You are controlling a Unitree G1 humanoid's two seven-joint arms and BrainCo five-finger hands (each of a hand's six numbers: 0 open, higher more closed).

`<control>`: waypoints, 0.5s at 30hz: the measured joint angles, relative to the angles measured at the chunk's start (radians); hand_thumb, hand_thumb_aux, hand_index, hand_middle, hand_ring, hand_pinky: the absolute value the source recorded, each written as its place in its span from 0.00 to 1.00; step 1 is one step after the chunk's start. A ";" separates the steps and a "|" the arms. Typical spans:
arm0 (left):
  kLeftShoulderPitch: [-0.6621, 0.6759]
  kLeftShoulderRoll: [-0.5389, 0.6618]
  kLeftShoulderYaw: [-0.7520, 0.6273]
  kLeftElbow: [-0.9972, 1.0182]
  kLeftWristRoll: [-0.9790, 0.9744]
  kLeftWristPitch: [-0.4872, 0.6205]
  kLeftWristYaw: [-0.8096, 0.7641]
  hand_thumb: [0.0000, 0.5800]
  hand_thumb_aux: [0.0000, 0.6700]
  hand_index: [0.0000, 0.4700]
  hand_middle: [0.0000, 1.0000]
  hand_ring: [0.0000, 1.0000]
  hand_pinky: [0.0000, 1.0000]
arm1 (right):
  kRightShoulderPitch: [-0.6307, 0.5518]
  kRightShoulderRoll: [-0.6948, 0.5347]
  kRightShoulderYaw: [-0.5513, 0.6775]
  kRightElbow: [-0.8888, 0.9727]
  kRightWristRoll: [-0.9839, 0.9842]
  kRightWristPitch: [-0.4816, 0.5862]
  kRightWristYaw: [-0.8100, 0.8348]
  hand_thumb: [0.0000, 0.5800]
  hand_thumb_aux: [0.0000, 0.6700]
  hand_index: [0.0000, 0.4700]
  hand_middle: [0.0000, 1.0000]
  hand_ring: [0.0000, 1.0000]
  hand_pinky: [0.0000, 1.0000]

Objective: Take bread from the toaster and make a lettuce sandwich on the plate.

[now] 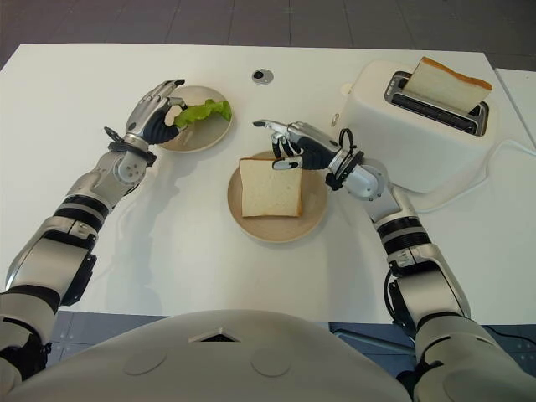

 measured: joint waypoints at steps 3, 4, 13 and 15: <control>0.023 -0.030 0.000 -0.068 -0.036 -0.042 -0.044 1.00 1.00 1.00 0.00 0.00 0.00 | -0.006 0.000 -0.032 -0.024 -0.018 -0.005 -0.052 0.00 0.00 0.00 0.00 0.00 0.00; 0.031 -0.040 -0.001 -0.086 -0.043 -0.052 -0.058 1.00 1.00 1.00 0.00 0.00 0.00 | -0.008 -0.002 -0.046 -0.027 -0.020 -0.004 -0.065 0.00 0.00 0.00 0.00 0.00 0.00; 0.101 -0.128 -0.042 -0.216 -0.057 -0.089 -0.179 1.00 0.97 0.97 0.00 0.00 0.00 | -0.014 -0.039 -0.130 -0.070 0.010 -0.001 -0.094 0.00 0.00 0.00 0.00 0.00 0.00; 0.116 -0.142 -0.061 -0.246 -0.055 -0.096 -0.206 0.96 0.80 0.80 0.00 0.00 0.00 | -0.012 -0.050 -0.157 -0.103 0.054 0.002 -0.084 0.00 0.00 0.00 0.00 0.00 0.00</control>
